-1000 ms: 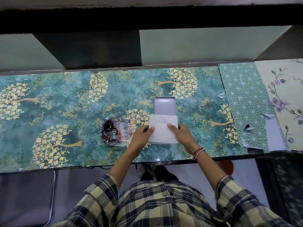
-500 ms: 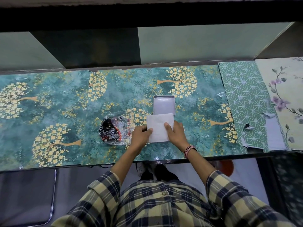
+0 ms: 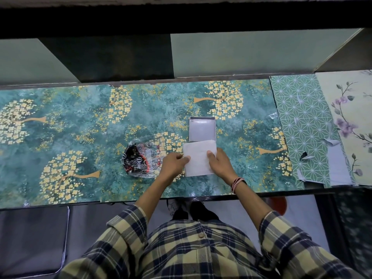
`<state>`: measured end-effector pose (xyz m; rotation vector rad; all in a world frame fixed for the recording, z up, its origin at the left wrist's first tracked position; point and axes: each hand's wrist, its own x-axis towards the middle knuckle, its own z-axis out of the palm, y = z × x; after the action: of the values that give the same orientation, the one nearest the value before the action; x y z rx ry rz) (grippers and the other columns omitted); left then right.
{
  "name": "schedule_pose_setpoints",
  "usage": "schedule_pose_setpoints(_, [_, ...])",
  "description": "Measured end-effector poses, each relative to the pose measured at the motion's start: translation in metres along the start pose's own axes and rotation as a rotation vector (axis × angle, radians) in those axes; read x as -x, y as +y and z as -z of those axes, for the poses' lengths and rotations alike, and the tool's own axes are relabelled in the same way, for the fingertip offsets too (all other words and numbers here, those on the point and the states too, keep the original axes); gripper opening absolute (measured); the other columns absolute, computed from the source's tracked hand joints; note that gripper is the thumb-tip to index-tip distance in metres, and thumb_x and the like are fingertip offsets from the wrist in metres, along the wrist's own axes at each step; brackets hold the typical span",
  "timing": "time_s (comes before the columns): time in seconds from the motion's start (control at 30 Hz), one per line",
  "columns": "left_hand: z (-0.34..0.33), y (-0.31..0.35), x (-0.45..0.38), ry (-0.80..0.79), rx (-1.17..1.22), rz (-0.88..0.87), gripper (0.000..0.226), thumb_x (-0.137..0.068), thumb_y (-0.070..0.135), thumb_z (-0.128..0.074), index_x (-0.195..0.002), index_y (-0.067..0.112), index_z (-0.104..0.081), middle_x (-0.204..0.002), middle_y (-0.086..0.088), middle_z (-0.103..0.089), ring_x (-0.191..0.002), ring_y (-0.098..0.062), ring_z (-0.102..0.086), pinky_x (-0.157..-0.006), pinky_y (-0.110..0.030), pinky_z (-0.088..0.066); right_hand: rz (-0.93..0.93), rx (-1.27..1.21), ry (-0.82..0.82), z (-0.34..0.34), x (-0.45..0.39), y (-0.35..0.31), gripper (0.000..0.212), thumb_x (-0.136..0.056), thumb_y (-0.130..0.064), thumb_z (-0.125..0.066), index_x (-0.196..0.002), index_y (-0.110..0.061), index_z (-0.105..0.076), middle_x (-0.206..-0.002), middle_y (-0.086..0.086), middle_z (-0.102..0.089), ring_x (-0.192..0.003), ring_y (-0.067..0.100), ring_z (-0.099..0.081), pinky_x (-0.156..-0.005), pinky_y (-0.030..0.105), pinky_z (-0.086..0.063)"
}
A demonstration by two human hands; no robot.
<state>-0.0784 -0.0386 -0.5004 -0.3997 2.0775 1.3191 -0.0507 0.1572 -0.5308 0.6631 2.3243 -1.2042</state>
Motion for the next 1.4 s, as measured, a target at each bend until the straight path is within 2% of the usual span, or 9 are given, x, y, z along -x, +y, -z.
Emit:
schedule_pose_setpoints(0.07, [0.001, 0.003, 0.001, 0.110, -0.160, -0.104, 0.021, -0.090, 0.032, -0.068, -0.076, 0.020, -0.059, -0.083, -0.011, -0.057, -0.076, -0.020, -0.052, -0.070, -0.034, -0.039, 0.070, 0.110, 0.055, 0.015, 0.015, -0.016, 0.049, -0.101, -0.042, -0.039, -0.126, -0.003, -0.053, -0.124, 0.018, -0.060, -0.116, 0.038, -0.057, -0.096, 0.047, -0.049])
schedule_pose_setpoints(0.17, [0.001, 0.012, 0.006, 0.251, -0.354, -0.370, 0.024, -0.095, 0.017, -0.064, -0.114, 0.006, -0.073, -0.110, -0.014, -0.066, -0.094, -0.029, -0.063, -0.085, -0.038, -0.051, 0.376, 0.345, 0.208, 0.028, 0.030, -0.026, 0.037, -0.100, -0.009, -0.048, -0.135, 0.003, -0.055, -0.133, 0.023, -0.061, -0.121, 0.040, -0.054, -0.105, 0.051, -0.047])
schedule_pose_setpoints(0.27, [-0.006, 0.018, 0.003, 0.077, -0.554, -0.519, 0.037, -0.096, 0.011, -0.061, -0.131, 0.003, -0.066, -0.128, -0.016, -0.062, -0.119, -0.033, -0.057, -0.101, -0.039, -0.045, 0.535, 0.594, 0.156, 0.027, 0.029, -0.024, 0.033, -0.093, -0.005, -0.057, -0.125, -0.001, -0.067, -0.125, 0.017, -0.069, -0.121, 0.041, -0.058, -0.105, 0.053, -0.046])
schedule_pose_setpoints(0.37, [-0.015, 0.019, -0.002, -0.083, -0.802, -0.539, 0.043, -0.098, 0.013, -0.057, -0.140, 0.005, -0.058, -0.148, -0.014, -0.051, -0.138, -0.032, -0.042, -0.111, -0.038, -0.037, 0.505, 0.765, 0.036, 0.020, 0.023, -0.020, 0.032, -0.098, -0.016, -0.056, -0.127, -0.010, -0.067, -0.139, 0.010, -0.063, -0.137, 0.039, -0.048, -0.115, 0.058, -0.031])
schedule_pose_setpoints(0.53, [-0.019, 0.014, -0.015, -0.101, -0.970, -0.541, 0.041, -0.096, 0.013, -0.058, -0.137, 0.003, -0.059, -0.151, -0.014, -0.049, -0.136, -0.034, -0.044, -0.109, -0.043, -0.042, 0.439, 0.841, -0.041, 0.020, 0.015, -0.023, 0.035, -0.103, -0.024, -0.052, -0.136, -0.018, -0.062, -0.151, 0.003, -0.054, -0.147, 0.032, -0.035, -0.118, 0.063, -0.017])
schedule_pose_setpoints(0.7, [-0.023, 0.003, -0.027, -0.134, -1.033, -0.516, 0.039, -0.096, 0.016, -0.057, -0.133, 0.004, -0.061, -0.145, -0.013, -0.056, -0.131, -0.034, -0.050, -0.103, -0.045, -0.048, 0.377, 0.909, -0.111, 0.013, 0.007, -0.017, 0.035, -0.106, -0.030, -0.046, -0.139, -0.024, -0.056, -0.151, -0.007, -0.050, -0.150, 0.033, -0.027, -0.115, 0.066, -0.014])
schedule_pose_setpoints(0.87, [-0.028, -0.004, -0.028, -0.052, -1.047, -0.582, 0.028, -0.091, 0.014, -0.064, -0.117, 0.003, -0.065, -0.129, -0.014, -0.061, -0.117, -0.036, -0.057, -0.092, -0.047, -0.050, 0.313, 0.890, -0.173, 0.008, 0.005, -0.004, 0.045, -0.110, -0.031, -0.036, -0.155, -0.026, -0.036, -0.169, -0.007, -0.024, -0.157, 0.034, -0.013, -0.115, 0.075, -0.011])
schedule_pose_setpoints(1.13, [-0.022, -0.014, -0.021, -0.037, -1.068, -0.549, 0.051, -0.089, 0.036, -0.071, -0.130, 0.007, -0.060, -0.160, -0.014, -0.040, -0.149, -0.032, -0.033, -0.115, -0.046, -0.033, 0.316, 0.956, -0.204, 0.018, 0.010, -0.010, 0.067, -0.103, -0.036, -0.054, -0.161, -0.019, -0.023, -0.174, 0.000, -0.007, -0.160, 0.033, -0.002, -0.117, 0.069, -0.021])
schedule_pose_setpoints(1.4, [-0.040, -0.019, -0.018, 0.012, -1.216, -0.463, 0.068, -0.094, 0.020, -0.068, -0.151, -0.001, -0.037, -0.168, -0.014, -0.024, -0.157, -0.030, -0.018, -0.119, -0.056, -0.029, 0.212, 0.972, -0.141, -0.005, 0.010, -0.008, 0.074, -0.104, -0.026, -0.055, -0.163, -0.012, -0.012, -0.174, 0.003, -0.002, -0.160, 0.036, -0.003, -0.117, 0.069, -0.021])
